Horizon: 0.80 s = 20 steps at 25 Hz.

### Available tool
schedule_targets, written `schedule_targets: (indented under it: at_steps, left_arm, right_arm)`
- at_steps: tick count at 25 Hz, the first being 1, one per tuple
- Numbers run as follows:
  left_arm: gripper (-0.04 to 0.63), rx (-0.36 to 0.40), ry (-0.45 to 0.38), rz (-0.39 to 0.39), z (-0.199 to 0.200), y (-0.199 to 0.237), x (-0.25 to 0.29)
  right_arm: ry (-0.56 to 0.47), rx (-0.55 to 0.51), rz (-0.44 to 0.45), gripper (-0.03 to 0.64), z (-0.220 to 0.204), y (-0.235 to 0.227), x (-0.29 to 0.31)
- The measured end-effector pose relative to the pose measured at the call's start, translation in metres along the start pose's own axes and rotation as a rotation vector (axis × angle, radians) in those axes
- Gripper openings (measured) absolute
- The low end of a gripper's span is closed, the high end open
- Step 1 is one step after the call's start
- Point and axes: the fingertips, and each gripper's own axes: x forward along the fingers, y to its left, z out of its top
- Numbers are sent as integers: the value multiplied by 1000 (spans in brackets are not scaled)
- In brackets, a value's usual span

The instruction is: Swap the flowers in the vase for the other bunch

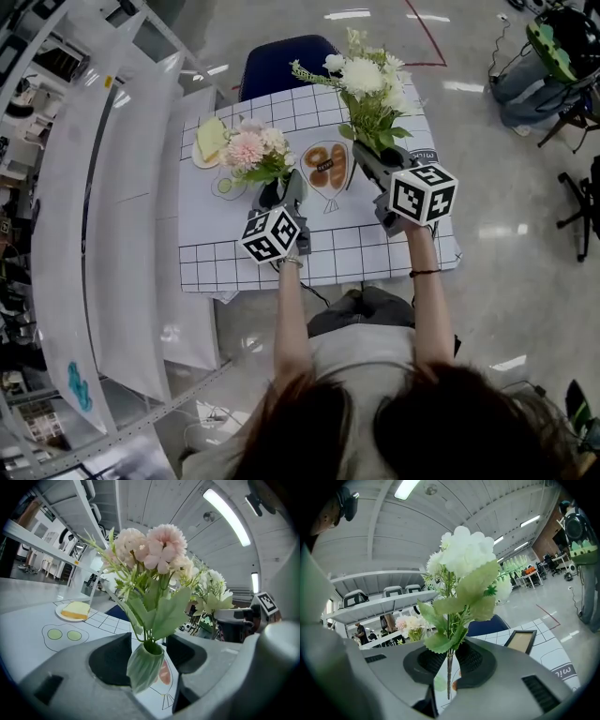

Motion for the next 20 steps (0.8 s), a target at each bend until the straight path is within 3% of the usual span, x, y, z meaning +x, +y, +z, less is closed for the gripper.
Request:
schedule_targets:
  at_steps: [9,20]
  left_arm:
    - [215,10,-19,38,6,1,2]
    - [121,64,-47,84,9,1,1]
  right_arm:
    - [9,1,0,54,3,-5,-2]
    - [11,15,-3,54,0,-13,-4]
